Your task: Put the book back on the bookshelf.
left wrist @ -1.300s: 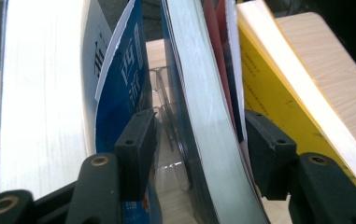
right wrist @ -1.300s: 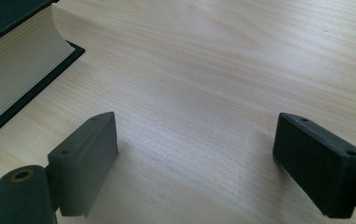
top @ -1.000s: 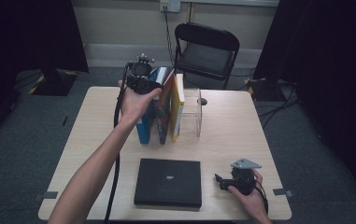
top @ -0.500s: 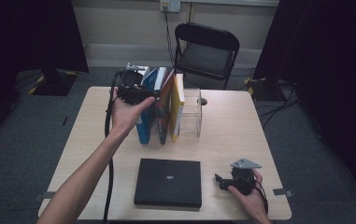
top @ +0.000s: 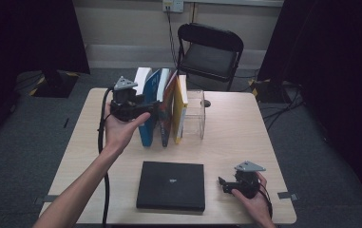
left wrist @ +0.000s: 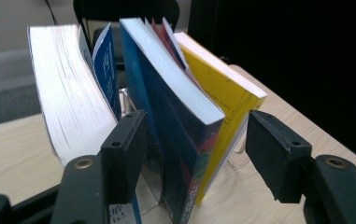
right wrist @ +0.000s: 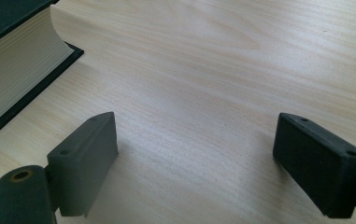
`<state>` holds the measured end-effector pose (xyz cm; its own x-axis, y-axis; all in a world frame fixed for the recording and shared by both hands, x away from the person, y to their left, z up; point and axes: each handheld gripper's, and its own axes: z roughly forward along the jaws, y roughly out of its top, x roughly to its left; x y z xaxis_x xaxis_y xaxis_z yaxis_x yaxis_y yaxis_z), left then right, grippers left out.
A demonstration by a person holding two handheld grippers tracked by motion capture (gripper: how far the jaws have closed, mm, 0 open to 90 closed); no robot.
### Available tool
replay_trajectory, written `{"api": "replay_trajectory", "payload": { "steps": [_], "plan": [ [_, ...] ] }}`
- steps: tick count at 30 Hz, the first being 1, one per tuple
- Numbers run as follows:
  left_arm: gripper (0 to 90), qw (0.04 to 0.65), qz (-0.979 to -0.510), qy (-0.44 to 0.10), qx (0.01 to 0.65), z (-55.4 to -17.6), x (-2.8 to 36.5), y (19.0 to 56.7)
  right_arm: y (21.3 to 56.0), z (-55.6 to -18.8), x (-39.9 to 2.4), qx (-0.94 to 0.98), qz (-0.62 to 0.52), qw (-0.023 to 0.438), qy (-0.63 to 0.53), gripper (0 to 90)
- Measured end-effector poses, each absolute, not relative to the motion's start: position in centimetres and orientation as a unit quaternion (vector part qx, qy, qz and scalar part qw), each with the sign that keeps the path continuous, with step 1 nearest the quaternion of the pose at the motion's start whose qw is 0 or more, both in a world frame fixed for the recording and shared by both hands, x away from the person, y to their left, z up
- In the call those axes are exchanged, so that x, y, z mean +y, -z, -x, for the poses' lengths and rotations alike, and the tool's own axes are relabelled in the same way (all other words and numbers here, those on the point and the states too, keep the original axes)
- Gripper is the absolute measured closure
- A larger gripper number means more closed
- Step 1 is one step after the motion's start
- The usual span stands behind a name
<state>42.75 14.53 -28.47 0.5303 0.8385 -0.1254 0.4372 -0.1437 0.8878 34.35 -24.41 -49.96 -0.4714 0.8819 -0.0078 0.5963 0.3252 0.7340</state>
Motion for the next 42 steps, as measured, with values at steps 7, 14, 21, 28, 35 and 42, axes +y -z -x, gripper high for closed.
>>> {"api": "replay_trajectory", "payload": {
  "steps": [7, 14, 21, 28, 35, 42],
  "plan": [
    [40.3, 0.479, -0.731, -0.188, 0.448, -41.9, 15.7, 31.4, 50.0, -34.4, -24.4, 0.787, -0.470, 0.209, -0.341, 13.6],
    [46.4, 0.445, -0.749, -0.151, 0.467, -41.2, 17.1, 37.3, 49.7, -34.6, -23.8, 0.794, -0.464, 0.196, -0.340, 14.9],
    [50.0, 0.427, -0.753, -0.131, 0.483, -40.7, 18.1, 40.2, 48.9, -34.8, -23.1, 0.795, -0.459, 0.185, -0.351, 16.9],
    [54.8, 0.401, -0.777, -0.118, 0.470, -38.8, 17.8, 42.9, 46.4, -35.7, -20.5, 0.789, -0.432, 0.183, -0.396, 19.9],
    [54.1, 0.398, -0.783, -0.101, 0.466, -37.5, 18.1, 43.3, 45.5, -36.4, -17.4, 0.798, -0.401, 0.170, -0.417, 21.6],
    [51.7, 0.381, -0.792, -0.092, 0.468, -36.1, 18.2, 45.0, 47.0, -36.5, -15.3, 0.814, -0.383, 0.155, -0.409, 20.6]
  ]
}}
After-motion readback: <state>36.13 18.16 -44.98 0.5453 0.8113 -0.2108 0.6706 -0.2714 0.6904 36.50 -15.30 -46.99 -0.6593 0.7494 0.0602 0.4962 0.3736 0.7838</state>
